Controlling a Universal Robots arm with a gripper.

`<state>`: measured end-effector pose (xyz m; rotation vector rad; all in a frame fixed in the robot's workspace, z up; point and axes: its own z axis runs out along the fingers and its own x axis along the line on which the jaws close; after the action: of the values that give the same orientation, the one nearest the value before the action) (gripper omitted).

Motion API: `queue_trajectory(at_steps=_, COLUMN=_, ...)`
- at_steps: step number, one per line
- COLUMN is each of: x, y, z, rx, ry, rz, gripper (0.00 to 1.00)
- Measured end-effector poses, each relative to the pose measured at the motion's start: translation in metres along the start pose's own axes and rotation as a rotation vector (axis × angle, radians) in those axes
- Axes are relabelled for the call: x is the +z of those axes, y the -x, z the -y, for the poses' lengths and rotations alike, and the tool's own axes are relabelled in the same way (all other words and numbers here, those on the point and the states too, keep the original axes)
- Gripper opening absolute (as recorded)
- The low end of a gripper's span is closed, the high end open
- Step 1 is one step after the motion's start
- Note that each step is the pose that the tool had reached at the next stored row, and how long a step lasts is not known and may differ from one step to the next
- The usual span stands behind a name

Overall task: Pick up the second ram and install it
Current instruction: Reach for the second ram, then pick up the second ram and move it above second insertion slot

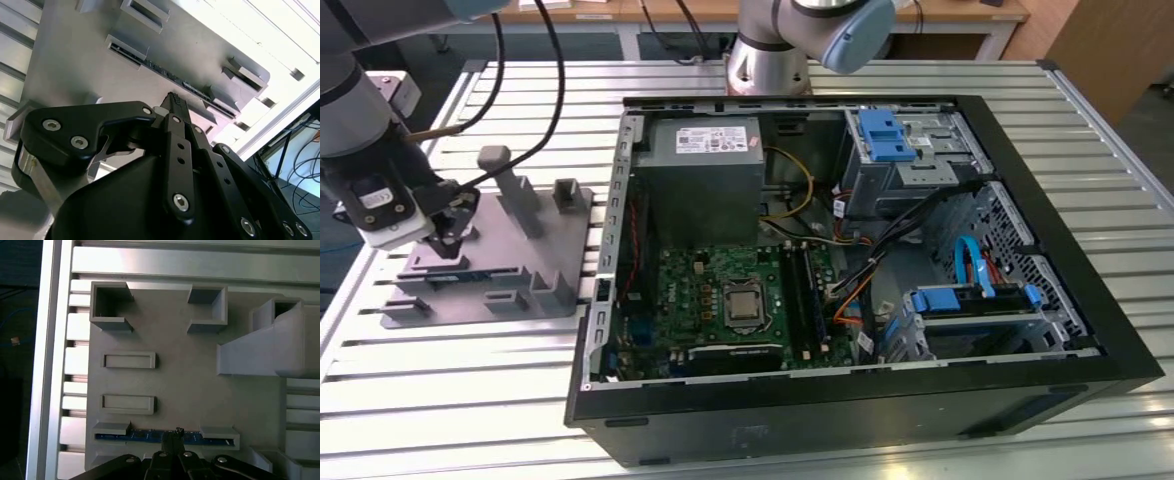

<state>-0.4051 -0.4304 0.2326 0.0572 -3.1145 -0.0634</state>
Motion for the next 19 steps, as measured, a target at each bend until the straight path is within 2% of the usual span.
queue_trajectory(at_steps=15, x=0.0019, y=-0.0004, z=0.0001, rx=-0.001, ry=-0.0001, rz=-0.0001, gripper=0.10)
queue_trajectory(at_steps=19, x=0.0020, y=-0.0003, z=0.0000, rx=-0.024, ry=-0.0006, rz=-0.0010, gripper=0.10)
